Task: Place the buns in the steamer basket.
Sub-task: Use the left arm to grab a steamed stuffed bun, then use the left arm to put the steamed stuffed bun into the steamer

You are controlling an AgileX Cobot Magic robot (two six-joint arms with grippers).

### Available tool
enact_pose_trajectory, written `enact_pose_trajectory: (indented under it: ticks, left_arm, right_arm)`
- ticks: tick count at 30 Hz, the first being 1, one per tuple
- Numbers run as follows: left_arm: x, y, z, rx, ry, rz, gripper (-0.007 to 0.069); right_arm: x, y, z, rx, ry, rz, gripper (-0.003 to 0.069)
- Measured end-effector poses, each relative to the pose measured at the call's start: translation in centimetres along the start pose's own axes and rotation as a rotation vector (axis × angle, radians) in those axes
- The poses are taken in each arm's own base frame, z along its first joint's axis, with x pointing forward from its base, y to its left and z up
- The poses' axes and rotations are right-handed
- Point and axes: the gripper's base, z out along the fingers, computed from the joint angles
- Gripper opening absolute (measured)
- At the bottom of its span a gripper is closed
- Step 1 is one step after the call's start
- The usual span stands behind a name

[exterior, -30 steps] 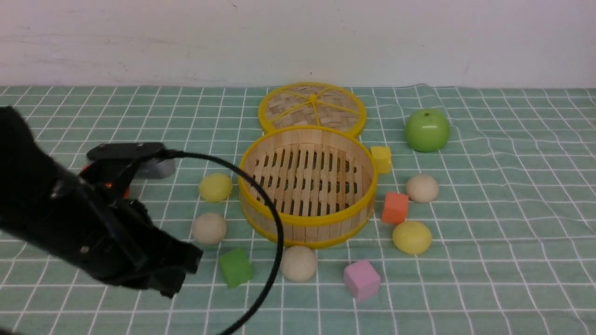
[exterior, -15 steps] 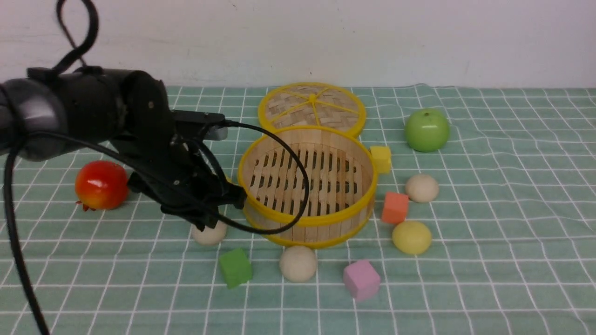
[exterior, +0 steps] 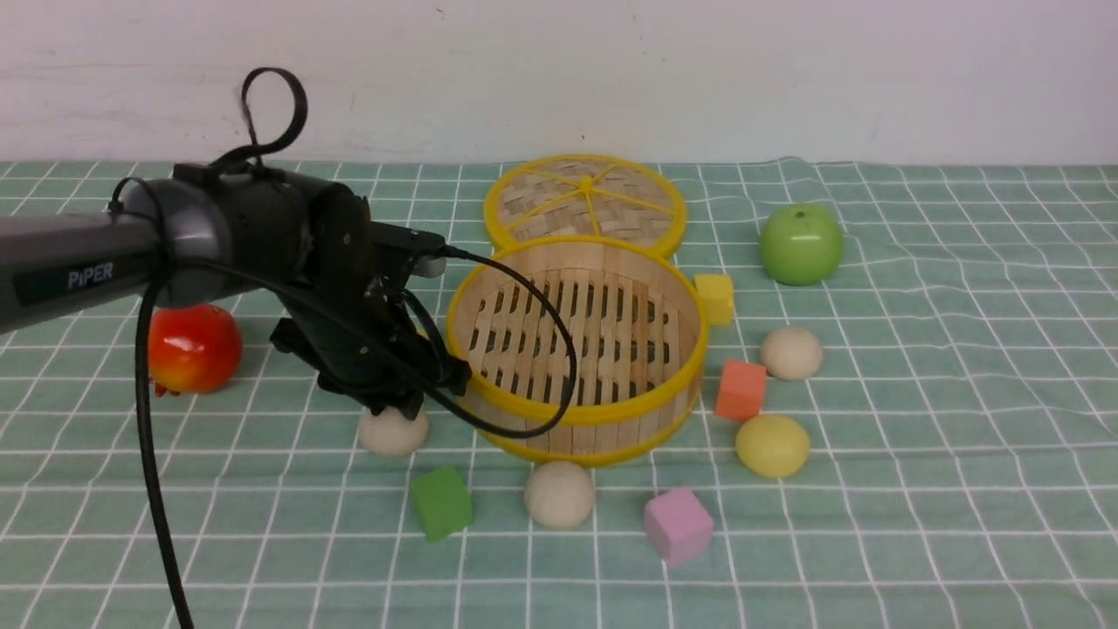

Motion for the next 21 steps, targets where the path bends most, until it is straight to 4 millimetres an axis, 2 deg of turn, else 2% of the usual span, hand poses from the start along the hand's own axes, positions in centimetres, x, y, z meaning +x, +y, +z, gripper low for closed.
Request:
enact_pose_trajectory:
  ticks: [4, 7, 8, 9, 10, 13, 17, 18, 20, 21]
  left_arm:
    - [-0.1, 0.1, 0.2, -0.003, -0.008, 0.002, 0.0245]
    - [0.0, 0.1, 0.4, -0.002, 0.0, 0.0, 0.0201]
    - [0.0, 0.1, 0.4, -0.002, 0.005, 0.0, 0.0162]
    - [0.0, 0.1, 0.4, -0.002, 0.009, 0.0, 0.0076]
    - [0.0, 0.1, 0.4, -0.002, 0.011, 0.0, 0.0027]
    - [0.0, 0.1, -0.1, -0.002, 0.026, -0.002, -0.0012]
    - [-0.2, -0.7, -2.7, 0.01, 0.018, 0.014, -0.0013]
    - [-0.7, -1.8, -4.8, 0.03, -0.041, 0.052, -0.0013]
    - [-1.2, -2.6, -6.4, 0.05, -0.112, 0.078, -0.0013]
    - [-1.8, -4.1, -8.3, 0.09, -0.214, 0.121, -0.0013]
  right_arm:
    - [0.0, 0.0, 0.0, 0.0, 0.0, 0.0, 0.0113]
    - [0.0, 0.0, 0.0, 0.0, 0.0, 0.0, 0.0113]
    - [0.0, 0.0, 0.0, 0.0, 0.0, 0.0, 0.0113]
    - [0.0, 0.0, 0.0, 0.0, 0.0, 0.0, 0.0113]
    - [0.0, 0.0, 0.0, 0.0, 0.0, 0.0, 0.0113]
    - [0.0, 0.0, 0.0, 0.0, 0.0, 0.0, 0.0113]
    - [0.0, 0.0, 0.0, 0.0, 0.0, 0.0, 0.0113]
    - [0.0, 0.0, 0.0, 0.0, 0.0, 0.0, 0.0113]
    - [0.0, 0.0, 0.0, 0.0, 0.0, 0.0, 0.0113]
    - [0.0, 0.0, 0.0, 0.0, 0.0, 0.0, 0.0113]
